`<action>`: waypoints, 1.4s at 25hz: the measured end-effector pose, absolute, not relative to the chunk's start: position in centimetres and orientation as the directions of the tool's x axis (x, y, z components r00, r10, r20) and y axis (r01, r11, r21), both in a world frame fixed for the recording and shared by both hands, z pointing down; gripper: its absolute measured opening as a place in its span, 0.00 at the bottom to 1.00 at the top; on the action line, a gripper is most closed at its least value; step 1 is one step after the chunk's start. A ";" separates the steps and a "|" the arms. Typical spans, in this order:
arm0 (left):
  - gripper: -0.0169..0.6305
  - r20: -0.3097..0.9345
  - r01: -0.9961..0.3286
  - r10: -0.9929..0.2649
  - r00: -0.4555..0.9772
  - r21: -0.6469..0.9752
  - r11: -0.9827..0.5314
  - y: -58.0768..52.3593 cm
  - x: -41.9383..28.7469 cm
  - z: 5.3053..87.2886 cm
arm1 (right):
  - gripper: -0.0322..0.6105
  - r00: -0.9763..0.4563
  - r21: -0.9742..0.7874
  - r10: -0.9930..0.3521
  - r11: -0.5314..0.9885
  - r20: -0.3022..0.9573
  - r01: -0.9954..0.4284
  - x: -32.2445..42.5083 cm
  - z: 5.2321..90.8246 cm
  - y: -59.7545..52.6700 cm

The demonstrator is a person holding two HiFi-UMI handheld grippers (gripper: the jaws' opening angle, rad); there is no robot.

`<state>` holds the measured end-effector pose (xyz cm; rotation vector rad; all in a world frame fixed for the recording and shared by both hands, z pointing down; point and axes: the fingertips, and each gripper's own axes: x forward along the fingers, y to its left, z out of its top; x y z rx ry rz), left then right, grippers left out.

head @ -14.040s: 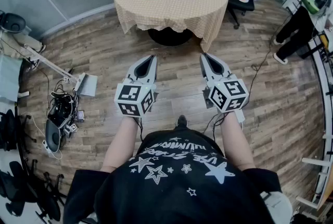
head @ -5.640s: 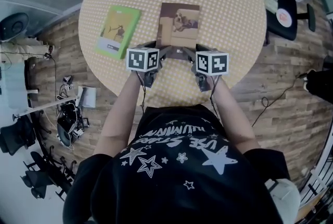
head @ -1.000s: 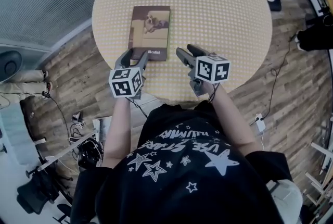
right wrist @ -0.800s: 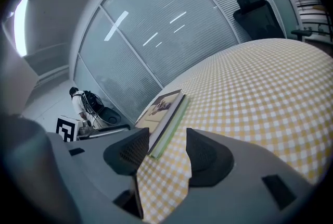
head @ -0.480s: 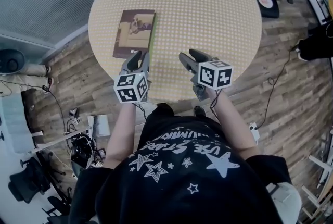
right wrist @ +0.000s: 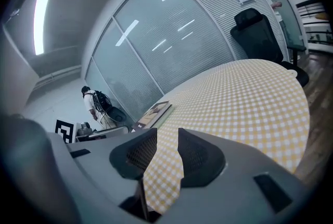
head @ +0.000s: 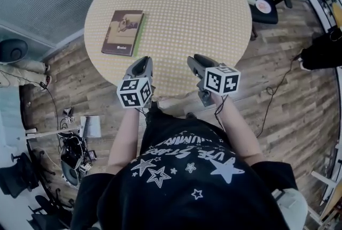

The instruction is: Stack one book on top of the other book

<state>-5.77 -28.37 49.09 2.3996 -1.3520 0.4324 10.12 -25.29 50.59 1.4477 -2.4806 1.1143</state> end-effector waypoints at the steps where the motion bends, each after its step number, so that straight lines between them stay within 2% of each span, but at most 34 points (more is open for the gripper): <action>1: 0.09 0.424 -0.866 -0.760 0.493 0.154 -0.476 -27.6 -5.3 49.1 | 0.26 -0.562 -0.551 -0.731 0.305 0.388 -0.777 10.7 50.5 -24.7; 11: 0.09 0.451 -0.885 -0.765 0.459 0.153 -0.440 -21.2 -1.0 49.7 | 0.24 -0.613 -0.592 -0.686 0.321 0.393 -0.739 14.4 51.8 -20.2; 21: 0.09 0.454 -0.888 -0.768 0.452 0.142 -0.438 -19.1 -2.0 49.7 | 0.24 -0.634 -0.608 -0.679 0.339 0.371 -0.718 12.8 52.0 -19.0; 30: 0.09 0.420 -0.875 -0.770 0.481 0.174 -0.452 -16.0 -4.5 48.2 | 0.22 -0.671 -0.579 -0.638 0.402 0.378 -0.709 7.4 49.9 -15.3; 35: 0.09 0.400 -0.856 -0.759 0.514 0.171 -0.489 -13.7 -5.7 47.0 | 0.21 -0.649 -0.503 -0.673 0.448 0.353 -0.739 4.7 47.1 -13.1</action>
